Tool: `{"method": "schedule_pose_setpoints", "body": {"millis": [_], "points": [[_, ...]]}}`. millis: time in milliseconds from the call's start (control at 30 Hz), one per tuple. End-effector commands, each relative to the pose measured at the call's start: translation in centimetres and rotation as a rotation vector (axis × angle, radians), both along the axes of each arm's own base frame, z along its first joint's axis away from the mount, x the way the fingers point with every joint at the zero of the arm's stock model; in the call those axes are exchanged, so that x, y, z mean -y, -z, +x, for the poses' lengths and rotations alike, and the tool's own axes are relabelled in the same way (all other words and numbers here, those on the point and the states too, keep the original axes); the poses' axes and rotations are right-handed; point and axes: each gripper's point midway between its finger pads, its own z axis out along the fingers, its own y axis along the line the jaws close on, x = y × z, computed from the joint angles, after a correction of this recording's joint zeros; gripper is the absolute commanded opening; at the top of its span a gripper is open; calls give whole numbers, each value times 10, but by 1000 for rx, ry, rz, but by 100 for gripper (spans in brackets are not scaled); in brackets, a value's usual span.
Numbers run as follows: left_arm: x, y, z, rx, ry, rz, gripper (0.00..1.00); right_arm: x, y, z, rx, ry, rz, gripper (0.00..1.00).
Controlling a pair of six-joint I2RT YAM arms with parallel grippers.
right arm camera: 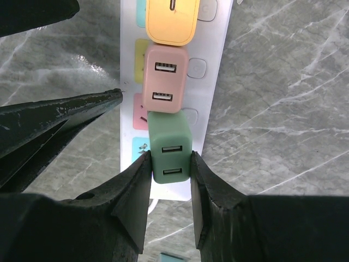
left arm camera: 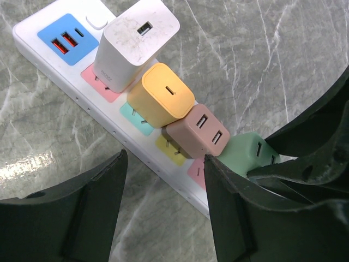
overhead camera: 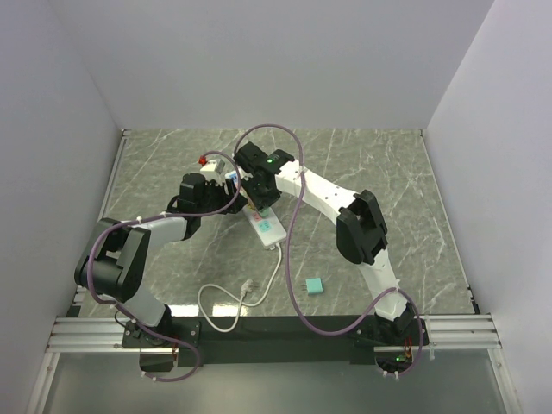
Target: Insert the plug
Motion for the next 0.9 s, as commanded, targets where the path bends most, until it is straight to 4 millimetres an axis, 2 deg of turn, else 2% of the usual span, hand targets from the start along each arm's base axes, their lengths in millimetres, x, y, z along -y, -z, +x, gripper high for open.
{"method": "schedule_pose_setpoints", "body": {"millis": [0,200,500,867], "points": [[2,-9,5,43,15,-8,64,-6,4,-4,-16,4,-4,0],[2,-11,4,47,16,-12,64,-7,8,-7,-26,7,-12,0],[1,-11,3,49,16,-13,64,-17,-1,-5,5,14,6,0],[2,-13,3,53,18,-17,64,-6,6,-8,18,39,-72,0]]}}
